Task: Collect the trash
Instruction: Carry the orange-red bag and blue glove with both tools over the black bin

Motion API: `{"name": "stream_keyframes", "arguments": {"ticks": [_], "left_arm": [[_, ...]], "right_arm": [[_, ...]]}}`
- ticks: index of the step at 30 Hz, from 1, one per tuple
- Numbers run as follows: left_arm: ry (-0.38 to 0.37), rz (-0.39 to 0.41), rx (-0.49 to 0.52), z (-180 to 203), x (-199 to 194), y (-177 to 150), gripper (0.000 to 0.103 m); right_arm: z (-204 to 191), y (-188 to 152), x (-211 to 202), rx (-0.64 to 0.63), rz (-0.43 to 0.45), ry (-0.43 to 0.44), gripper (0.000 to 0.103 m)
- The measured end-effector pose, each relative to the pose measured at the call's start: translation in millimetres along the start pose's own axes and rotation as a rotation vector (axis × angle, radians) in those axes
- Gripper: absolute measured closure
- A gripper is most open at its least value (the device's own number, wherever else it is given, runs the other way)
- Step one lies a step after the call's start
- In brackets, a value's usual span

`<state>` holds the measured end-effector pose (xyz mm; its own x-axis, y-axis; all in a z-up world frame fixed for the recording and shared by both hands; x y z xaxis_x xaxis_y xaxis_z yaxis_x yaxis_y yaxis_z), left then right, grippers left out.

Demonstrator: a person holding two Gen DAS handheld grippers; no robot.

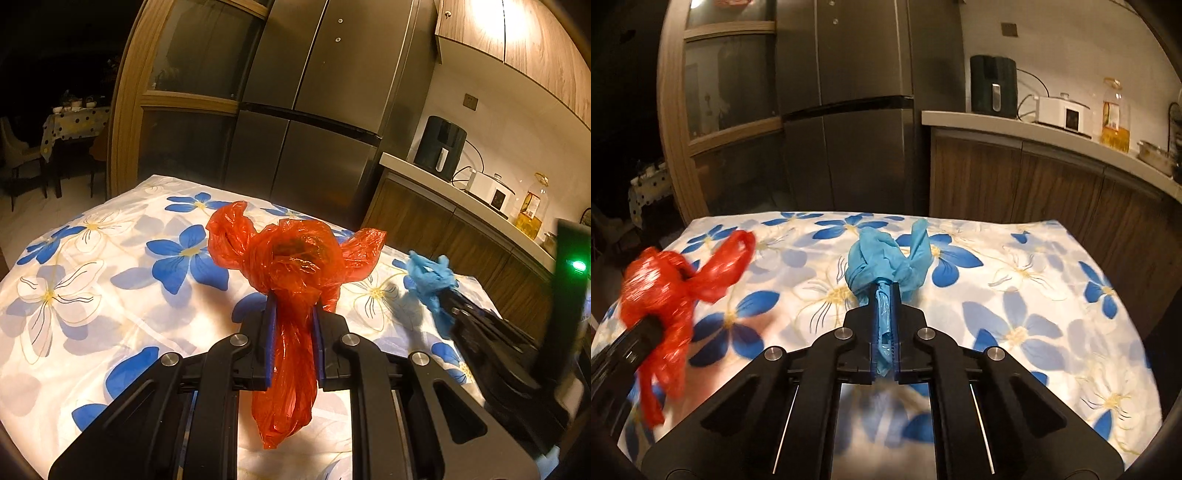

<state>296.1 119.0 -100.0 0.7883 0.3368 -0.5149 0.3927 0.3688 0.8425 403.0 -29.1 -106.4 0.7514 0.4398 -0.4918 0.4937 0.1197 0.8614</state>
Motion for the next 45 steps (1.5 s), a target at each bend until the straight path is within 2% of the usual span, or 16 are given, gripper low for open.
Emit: {"name": "stream_keyframes", "arguments": {"ticks": [5, 13, 29, 36, 45], "left_arm": [[-0.014, -0.026, -0.002, 2, -4, -4, 0.087], [-0.026, -0.017, 0.037, 13, -29, -15, 0.088], [-0.115, 0.013, 0.139, 78, -82, -33, 0.088], [-0.214, 0.041, 0.232, 150, -106, -40, 0.088], [-0.392, 0.074, 0.351, 272, -141, -59, 0.088]], "right_arm": [[6, -5, -38, -0.016, 0.027, -0.016, 0.098], [21, -8, -102, -0.007, 0.089, -0.05, 0.098], [68, -20, -188, 0.045, 0.167, -0.122, 0.098], [117, -23, -226, 0.099, 0.22, -0.191, 0.098], [218, -31, -286, 0.174, 0.271, -0.371, 0.098]]}}
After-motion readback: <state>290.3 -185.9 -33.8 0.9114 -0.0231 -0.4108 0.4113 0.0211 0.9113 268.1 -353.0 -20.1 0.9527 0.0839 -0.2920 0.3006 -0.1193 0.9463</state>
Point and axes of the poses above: each gripper's, at about its wrist camera, not at the fingertips, and x roughly the way its jaws point, z to its right, y to its top, the point moved 9 cm from there along x, roughly the way its jaws point, and after that the axes turned 11 degrees about y, right-handed, at the moved point
